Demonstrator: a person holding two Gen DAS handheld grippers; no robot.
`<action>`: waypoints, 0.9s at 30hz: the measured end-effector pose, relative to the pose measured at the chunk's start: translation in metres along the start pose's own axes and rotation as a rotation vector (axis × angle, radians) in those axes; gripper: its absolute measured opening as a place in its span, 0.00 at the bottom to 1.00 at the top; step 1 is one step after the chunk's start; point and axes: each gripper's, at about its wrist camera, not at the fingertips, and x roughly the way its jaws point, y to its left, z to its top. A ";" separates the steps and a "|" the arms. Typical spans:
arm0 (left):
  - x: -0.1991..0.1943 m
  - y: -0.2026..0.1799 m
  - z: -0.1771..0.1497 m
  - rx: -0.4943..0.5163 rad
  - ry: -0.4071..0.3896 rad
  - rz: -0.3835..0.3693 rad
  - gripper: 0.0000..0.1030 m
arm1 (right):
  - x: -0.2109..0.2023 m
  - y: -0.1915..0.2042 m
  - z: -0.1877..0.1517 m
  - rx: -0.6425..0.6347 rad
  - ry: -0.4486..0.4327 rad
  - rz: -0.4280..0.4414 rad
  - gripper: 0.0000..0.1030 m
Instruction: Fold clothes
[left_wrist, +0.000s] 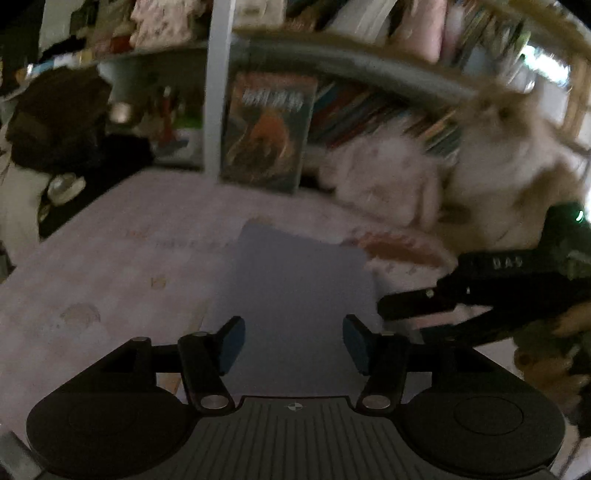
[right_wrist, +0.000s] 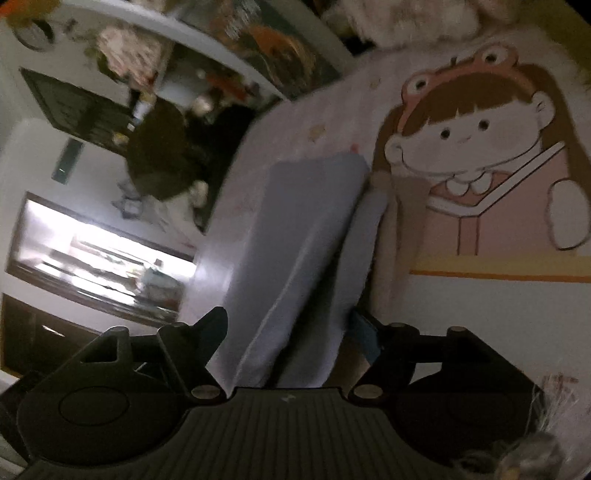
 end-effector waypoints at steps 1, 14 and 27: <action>0.006 -0.005 -0.005 0.026 0.025 -0.005 0.49 | 0.008 0.000 0.002 0.007 0.008 -0.006 0.66; 0.029 -0.025 -0.034 0.134 0.112 -0.001 0.49 | 0.007 0.013 -0.005 -0.229 -0.051 -0.132 0.17; 0.020 -0.025 -0.022 0.152 0.113 -0.017 0.51 | -0.027 -0.006 0.012 -0.151 -0.176 -0.230 0.36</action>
